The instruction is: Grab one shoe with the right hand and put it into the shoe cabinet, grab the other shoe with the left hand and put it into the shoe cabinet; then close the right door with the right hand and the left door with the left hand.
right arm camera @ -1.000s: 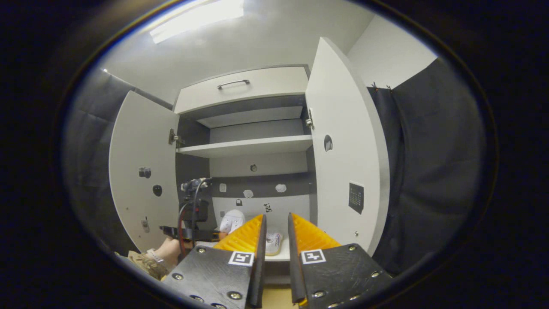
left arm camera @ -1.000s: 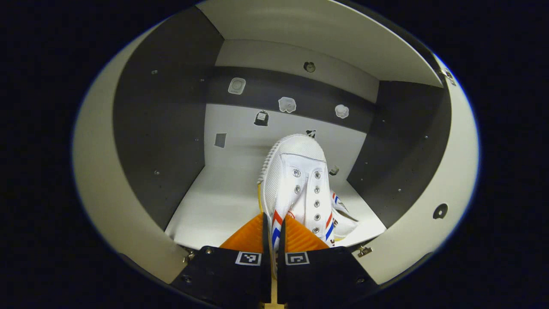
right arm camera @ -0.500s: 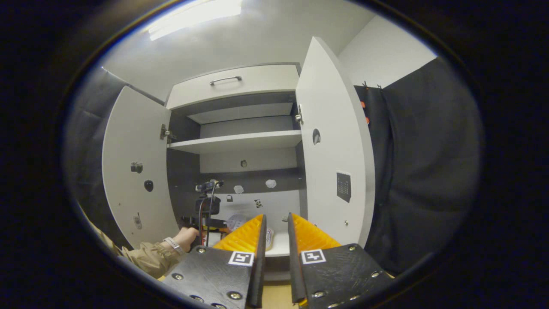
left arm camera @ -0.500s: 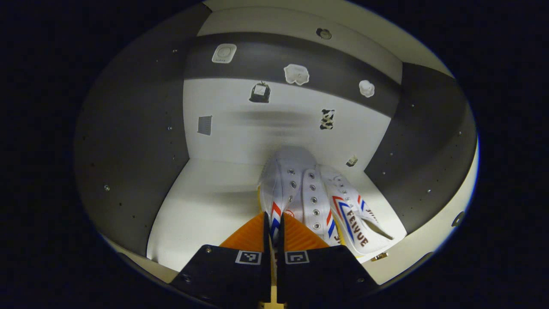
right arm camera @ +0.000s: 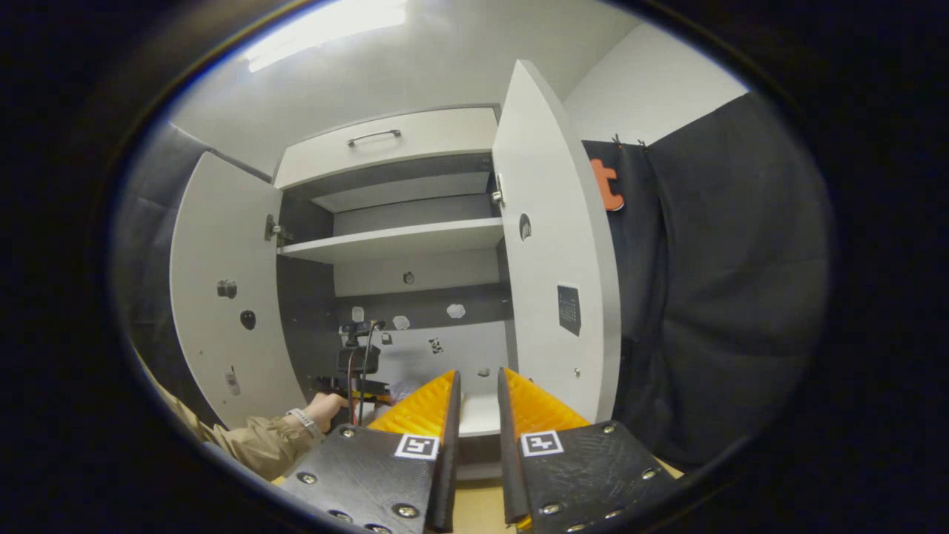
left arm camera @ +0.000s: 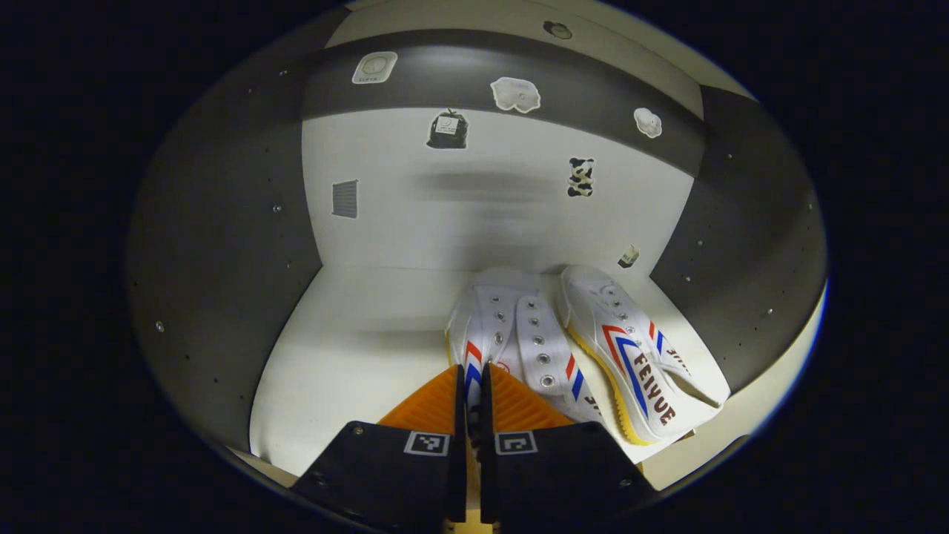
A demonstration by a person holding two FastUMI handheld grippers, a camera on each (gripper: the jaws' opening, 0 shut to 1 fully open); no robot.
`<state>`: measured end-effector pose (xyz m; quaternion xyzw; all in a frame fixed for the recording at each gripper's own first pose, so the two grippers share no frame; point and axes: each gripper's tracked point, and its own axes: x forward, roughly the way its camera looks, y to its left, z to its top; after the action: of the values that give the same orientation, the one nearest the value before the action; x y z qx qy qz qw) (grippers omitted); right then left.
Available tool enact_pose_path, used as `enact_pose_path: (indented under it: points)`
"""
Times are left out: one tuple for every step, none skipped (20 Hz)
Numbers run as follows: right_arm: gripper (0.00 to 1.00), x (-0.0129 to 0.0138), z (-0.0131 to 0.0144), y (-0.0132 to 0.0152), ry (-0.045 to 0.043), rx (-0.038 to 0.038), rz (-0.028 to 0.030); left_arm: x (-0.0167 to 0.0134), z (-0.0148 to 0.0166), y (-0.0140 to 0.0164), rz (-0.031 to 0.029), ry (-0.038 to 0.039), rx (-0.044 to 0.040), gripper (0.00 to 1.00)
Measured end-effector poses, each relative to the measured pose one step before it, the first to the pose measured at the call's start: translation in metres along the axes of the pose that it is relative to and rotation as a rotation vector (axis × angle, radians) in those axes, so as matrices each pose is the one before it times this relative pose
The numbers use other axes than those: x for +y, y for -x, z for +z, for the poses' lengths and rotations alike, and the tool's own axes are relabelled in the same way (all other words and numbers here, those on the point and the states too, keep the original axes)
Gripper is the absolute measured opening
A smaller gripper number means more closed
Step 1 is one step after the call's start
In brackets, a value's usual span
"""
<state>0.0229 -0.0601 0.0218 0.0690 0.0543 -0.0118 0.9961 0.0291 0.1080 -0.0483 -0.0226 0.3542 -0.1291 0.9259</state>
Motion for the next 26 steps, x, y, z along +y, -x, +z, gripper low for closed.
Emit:
enact_pose_path:
  points:
    - [0.26, -0.00153, -0.00049, 0.00065, 0.00038, 0.00055, 0.00080, -0.00355, -0.00176, 0.00344, -0.00778, 0.00422, 0.00204, 0.11]
    - [0.26, -0.00051, 0.00058, 0.00089, 0.00065, 0.00035, 0.00305, -0.00224, 0.00342, 0.00265, -0.00123, 0.00110, -0.01613, 0.19]
    - [0.26, -0.00041, -0.00007, 0.00097, 0.00099, 0.00020, 0.00582, -0.00091, 0.00172, 0.00369, -0.00287, -0.00116, -0.00800, 0.30]
    - [0.26, -0.00038, 0.00076, 0.00168, 0.00003, -0.00054, 0.00637, -0.00154, 0.00269, 0.00633, -0.00139, -0.00682, -0.01327, 0.36]
    - [0.25, 0.00001, 0.00050, 0.00182, -0.00231, -0.00079, 0.00908, -0.00168, 0.00398, 0.00746, -0.00374, -0.00908, -0.01341, 0.37]
    - [0.25, -0.00067, 0.00112, 0.00268, -0.00470, -0.00189, 0.00809, -0.00245, 0.00434, 0.00839, -0.00333, -0.00656, -0.01824, 0.40]
    - [0.25, -0.00178, 0.00144, 0.00320, -0.00401, -0.00347, 0.00719, -0.00272, 0.00571, 0.00974, -0.00605, -0.00166, -0.02372, 0.42]
    - [0.25, -0.00328, 0.00214, 0.00356, -0.00129, -0.00514, 0.00197, -0.00377, 0.00663, 0.01205, -0.00711, 0.00043, -0.02740, 0.41]
    - [0.26, -0.00397, 0.00189, 0.00442, 0.00167, -0.00548, -0.00056, -0.00347, 0.00594, 0.01164, -0.00570, 0.00023, -0.03128, 0.42]
    - [0.26, -0.00598, 0.00321, 0.00569, 0.00496, -0.00703, -0.00515, -0.00483, 0.00762, 0.01335, -0.00787, -0.00430, -0.03171, 0.41]
    - [0.26, -0.00793, 0.00247, 0.00478, 0.00639, -0.00768, -0.00873, -0.00473, 0.00852, 0.01385, -0.00478, -0.00568, -0.03324, 0.42]
    - [0.26, -0.00873, 0.00330, 0.00484, 0.00621, -0.00912, -0.01120, -0.00486, 0.00793, 0.01278, -0.00945, -0.00722, -0.03382, 0.41]
    - [0.26, -0.00955, 0.00260, 0.00365, 0.00698, -0.00699, -0.01574, -0.00590, 0.00899, 0.01493, -0.01022, -0.00801, -0.03444, 0.41]
    - [0.26, -0.01121, 0.00195, 0.00256, 0.00525, -0.00416, -0.01865, -0.00607, 0.00857, 0.01386, -0.01193, -0.00824, -0.03466, 0.41]
    - [0.26, -0.01133, 0.00016, 0.00297, 0.00261, -0.00036, -0.01647, -0.00576, 0.00961, 0.01434, -0.00924, -0.00889, -0.03101, 0.41]
    - [0.26, -0.01085, 0.00033, 0.00117, 0.00033, 0.00006, -0.01659, -0.00530, 0.00855, 0.01420, -0.01015, -0.00636, -0.03218, 0.41]
    - [0.26, -0.01143, -0.00141, 0.00064, -0.00105, 0.00201, -0.02079, -0.00413, 0.00855, 0.01374, -0.00356, -0.00275, -0.02849, 0.41]
    - [0.26, -0.01219, -0.00284, -0.00012, -0.00378, 0.00508, -0.02382, -0.00315, 0.00864, 0.01211, -0.00296, -0.00349, -0.02672, 0.41]
    - [0.27, -0.01024, -0.00161, 0.00294, -0.00997, 0.00236, -0.01396, -0.00286, 0.00685, 0.01125, -0.00224, -0.00175, -0.02405, 0.41]
    - [0.31, -0.00912, 0.00004, 0.00236, -0.00833, 0.00281, -0.01916, -0.00215, 0.00689, 0.01009, -0.00101, 0.00124, -0.01853, 0.41]
    - [0.51, -0.01181, -0.00311, -0.00077, -0.00246, 0.00100, -0.01399, -0.00252, 0.00431, 0.01017, -0.00221, 0.00265, -0.00713, 0.41]
    - [0.53, -0.00833, -0.00204, -0.00045, -0.00228, 0.00363, -0.00575, -0.00078, 0.00197, 0.00888, -0.00123, 0.00318, -0.00499, 0.41]
    - [0.74, -0.00746, -0.00149, 0.00012, 0.00010, 0.00188, -0.00602, -0.00217, 0.00331, 0.00898, -0.00376, 0.00189, -0.00472, 0.37]
    - [0.82, -0.00839, -0.00088, -0.00189, 0.00676, -0.00096, -0.00772, -0.00251, 0.00168, 0.00913, -0.00501, 0.00285, -0.00514, 0.41]
    - [0.99, -0.00295, -0.00525, -0.00539, 0.00567, 0.00457, -0.00031, -0.00115, 0.00130, 0.00887, -0.00405, 0.00204, -0.00328, 0.41]
    - [0.94, -0.00226, -0.00481, -0.00332, 0.00425, 0.00486, 0.00478, -0.00150, 0.00082, 0.00862, -0.00480, -0.00062, -0.00166, 0.41]
